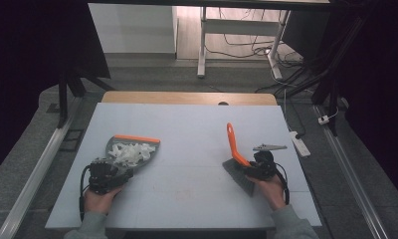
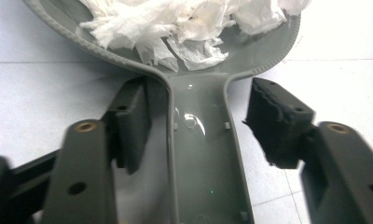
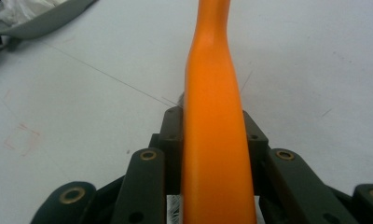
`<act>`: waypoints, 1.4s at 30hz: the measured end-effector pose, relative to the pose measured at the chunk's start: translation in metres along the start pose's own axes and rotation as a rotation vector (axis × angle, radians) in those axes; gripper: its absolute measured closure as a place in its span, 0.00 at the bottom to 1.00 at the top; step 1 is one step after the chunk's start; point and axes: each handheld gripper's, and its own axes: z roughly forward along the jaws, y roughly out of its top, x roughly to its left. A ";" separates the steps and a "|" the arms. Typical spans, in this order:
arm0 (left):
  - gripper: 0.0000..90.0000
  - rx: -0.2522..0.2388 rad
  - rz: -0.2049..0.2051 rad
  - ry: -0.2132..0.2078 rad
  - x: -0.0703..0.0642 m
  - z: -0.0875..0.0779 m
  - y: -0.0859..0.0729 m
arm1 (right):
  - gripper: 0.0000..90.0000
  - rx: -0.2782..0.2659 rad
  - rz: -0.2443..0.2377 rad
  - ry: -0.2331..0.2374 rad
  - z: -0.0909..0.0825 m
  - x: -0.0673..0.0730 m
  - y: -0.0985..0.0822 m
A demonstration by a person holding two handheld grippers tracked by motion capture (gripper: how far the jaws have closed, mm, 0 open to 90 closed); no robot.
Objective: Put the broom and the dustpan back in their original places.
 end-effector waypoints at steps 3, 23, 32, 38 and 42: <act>0.36 -0.011 0.004 0.010 0.000 -0.003 0.000 | 0.75 0.006 -0.009 -0.007 0.000 -0.002 0.000; 0.31 -0.054 0.060 0.016 0.005 -0.023 0.002 | 0.51 0.078 0.008 -0.095 0.007 -0.020 0.001; 0.30 -0.055 0.079 0.010 0.002 -0.025 0.002 | 0.47 0.097 0.007 -0.137 0.009 -0.019 0.004; 0.30 -0.061 0.083 0.005 0.002 -0.027 0.003 | 0.47 0.089 -0.009 -0.198 0.005 -0.016 0.006; 0.30 -0.063 0.088 0.000 0.001 -0.027 0.003 | 0.47 0.067 -0.024 -0.206 0.001 -0.016 0.007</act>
